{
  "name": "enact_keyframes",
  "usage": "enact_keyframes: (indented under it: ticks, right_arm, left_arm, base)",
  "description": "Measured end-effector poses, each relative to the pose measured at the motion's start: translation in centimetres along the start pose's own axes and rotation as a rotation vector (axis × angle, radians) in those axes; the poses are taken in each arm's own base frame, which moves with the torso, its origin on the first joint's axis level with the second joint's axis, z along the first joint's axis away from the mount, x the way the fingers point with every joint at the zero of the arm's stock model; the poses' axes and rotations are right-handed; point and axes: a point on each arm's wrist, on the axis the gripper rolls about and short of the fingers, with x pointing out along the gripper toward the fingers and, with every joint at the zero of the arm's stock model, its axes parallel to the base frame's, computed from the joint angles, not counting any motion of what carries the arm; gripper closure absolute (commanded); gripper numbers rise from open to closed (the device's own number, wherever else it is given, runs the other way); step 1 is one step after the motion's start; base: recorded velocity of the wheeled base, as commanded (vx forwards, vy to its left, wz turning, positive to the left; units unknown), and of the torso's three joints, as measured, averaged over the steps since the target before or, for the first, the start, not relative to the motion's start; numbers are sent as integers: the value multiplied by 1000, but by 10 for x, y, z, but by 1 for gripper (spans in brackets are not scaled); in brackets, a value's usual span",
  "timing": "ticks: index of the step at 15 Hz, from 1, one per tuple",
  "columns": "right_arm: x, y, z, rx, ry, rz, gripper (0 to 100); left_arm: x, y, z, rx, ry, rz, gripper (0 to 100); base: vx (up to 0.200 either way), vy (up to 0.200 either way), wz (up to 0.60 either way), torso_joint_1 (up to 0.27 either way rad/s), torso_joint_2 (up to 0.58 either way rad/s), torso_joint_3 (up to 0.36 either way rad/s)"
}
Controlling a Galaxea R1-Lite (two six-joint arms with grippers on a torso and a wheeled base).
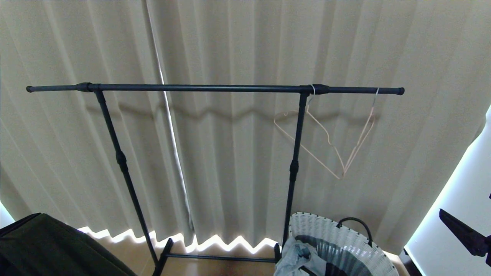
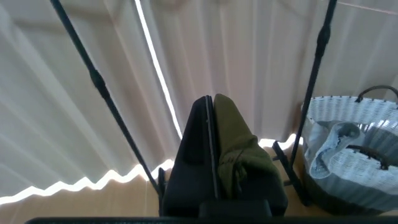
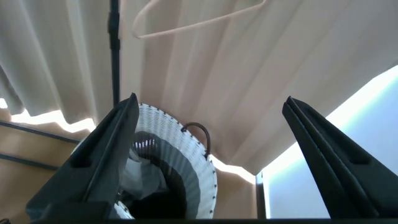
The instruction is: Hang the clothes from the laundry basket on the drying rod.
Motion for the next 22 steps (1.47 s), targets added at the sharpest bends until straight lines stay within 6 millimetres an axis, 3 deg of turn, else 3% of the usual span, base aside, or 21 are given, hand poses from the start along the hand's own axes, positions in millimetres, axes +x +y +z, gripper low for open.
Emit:
enact_keyframes:
  ticks: [2, 11, 19, 22]
  right_arm:
    - [0, 0, -2, -1, 6, 2, 0]
    - [-1, 2, -4, -5, 10, 9, 0]
    - [0, 2, -5, -2, 23, 16, 0]
    - [4, -1, 6, -5, -1, 13, 0]
  left_arm:
    - [0, 0, 0, 0, 0, 0, 100]
    - [0, 0, 1, 0, -3, 0, 100]
    - [2, 0, -3, 2, 20, -4, 100]
    - [4, 0, -4, -1, 30, -4, 100]
  base:
    - [0, 0, 0, 0, 0, 0]
    - [200, 0, 0, 0, 2, 3]
    - [0, 0, 0, 0, 0, 0]
    - [0, 0, 0, 0, 0, 0]
